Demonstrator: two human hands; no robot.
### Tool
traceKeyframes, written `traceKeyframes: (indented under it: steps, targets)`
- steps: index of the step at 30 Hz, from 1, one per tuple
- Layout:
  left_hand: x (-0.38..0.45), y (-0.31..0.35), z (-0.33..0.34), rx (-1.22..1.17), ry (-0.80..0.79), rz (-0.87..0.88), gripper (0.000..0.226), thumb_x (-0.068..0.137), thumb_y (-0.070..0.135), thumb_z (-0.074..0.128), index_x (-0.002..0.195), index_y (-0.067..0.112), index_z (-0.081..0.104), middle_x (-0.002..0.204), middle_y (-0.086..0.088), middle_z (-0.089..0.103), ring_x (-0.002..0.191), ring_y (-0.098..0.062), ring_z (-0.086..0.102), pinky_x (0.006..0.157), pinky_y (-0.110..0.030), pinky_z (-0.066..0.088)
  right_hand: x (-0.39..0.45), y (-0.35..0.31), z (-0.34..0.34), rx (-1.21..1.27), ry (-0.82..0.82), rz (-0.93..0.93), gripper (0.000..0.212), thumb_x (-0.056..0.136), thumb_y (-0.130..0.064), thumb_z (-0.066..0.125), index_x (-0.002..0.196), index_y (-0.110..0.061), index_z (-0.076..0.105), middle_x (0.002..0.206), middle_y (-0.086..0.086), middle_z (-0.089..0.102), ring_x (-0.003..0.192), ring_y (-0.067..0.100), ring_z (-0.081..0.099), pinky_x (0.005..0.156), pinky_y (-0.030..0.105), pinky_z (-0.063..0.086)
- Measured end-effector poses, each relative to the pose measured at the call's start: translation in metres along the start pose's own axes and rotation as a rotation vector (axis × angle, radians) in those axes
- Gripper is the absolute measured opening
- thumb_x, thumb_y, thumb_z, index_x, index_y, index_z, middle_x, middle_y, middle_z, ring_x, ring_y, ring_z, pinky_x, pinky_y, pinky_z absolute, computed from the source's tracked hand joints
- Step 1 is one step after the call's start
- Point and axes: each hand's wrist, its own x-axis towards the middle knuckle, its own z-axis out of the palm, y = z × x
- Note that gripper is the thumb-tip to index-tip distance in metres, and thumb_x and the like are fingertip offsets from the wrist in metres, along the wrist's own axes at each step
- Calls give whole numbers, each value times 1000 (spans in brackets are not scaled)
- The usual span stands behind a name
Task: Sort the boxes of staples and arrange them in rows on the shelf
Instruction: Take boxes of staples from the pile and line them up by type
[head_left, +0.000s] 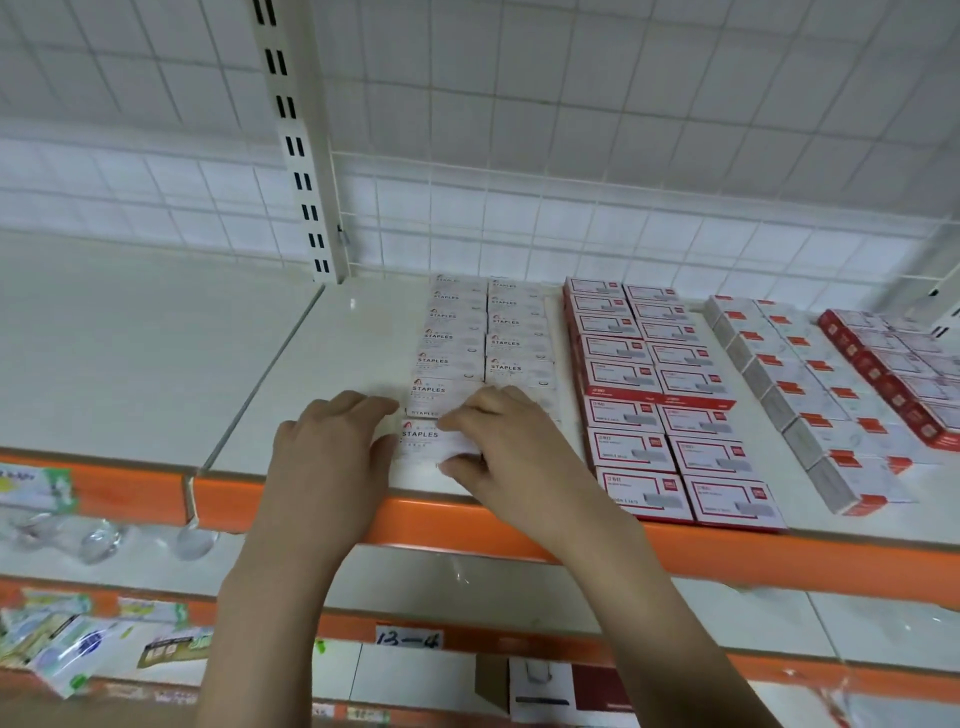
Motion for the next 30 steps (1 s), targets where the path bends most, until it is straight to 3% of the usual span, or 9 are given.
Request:
traceKeyframes:
  steps: [7,10,13,17,21,24,26,30]
  targets:
    - [1,2,4,-27,-31,-31,29,73,5,73,102,8,69,98,-11,68,85,-38,62,70,-43,45,1,3,9,6,52,26,25,77,-16,70,101,-9,70,95,7,61,91,28,54,81,26,33]
    - [0,2,5,-41,-23,-37,26,77,7,71,103,8,69,100,-12,67,88,-38,61,72,-43,44,5,6,8,25,54,47,26,78,-17,70,103,-9,70,98,7,62,95,27,52,82,25,34]
    - [1,5,7,-74,-13,-26,23,81,13,64,103,6,69,98,-13,67,86,-39,61,72,-45,48,4,7,3,21,26,37,32,81,-21,68,110,-9,66,105,7,63,101,28,52,88,34,41]
    - [10,22,7,-111,-5,19,35,77,21,54,103,3,67,98,-15,65,84,-39,62,73,-49,51,-8,15,-16,-18,85,84,41,84,-30,60,119,-8,61,114,9,63,106,29,55,91,39,43]
    - [21,55,11,-139,-7,87,27,81,16,62,104,5,67,101,-14,65,89,-39,60,78,-51,50,-30,40,-50,-95,175,186,41,81,-32,55,114,-8,63,109,10,66,100,33,59,87,44,48]
    - [29,88,18,-148,-44,128,26,85,19,63,108,8,67,106,-11,65,97,-35,59,84,-49,48,-57,66,-77,-124,220,295,40,85,-32,57,121,-12,60,118,8,63,111,30,55,95,42,44]
    - [34,113,25,-158,-67,167,26,87,21,61,109,10,66,107,-9,64,99,-32,58,87,-45,46,-79,83,-93,-130,248,370,41,88,-32,59,126,-16,56,125,5,59,118,25,50,101,38,40]
    - [38,173,44,-164,-136,238,33,92,31,52,120,16,60,119,-1,60,113,-23,51,97,-40,38,-128,121,-119,-167,285,490,42,88,-35,57,124,-14,57,121,6,61,112,26,53,95,38,42]
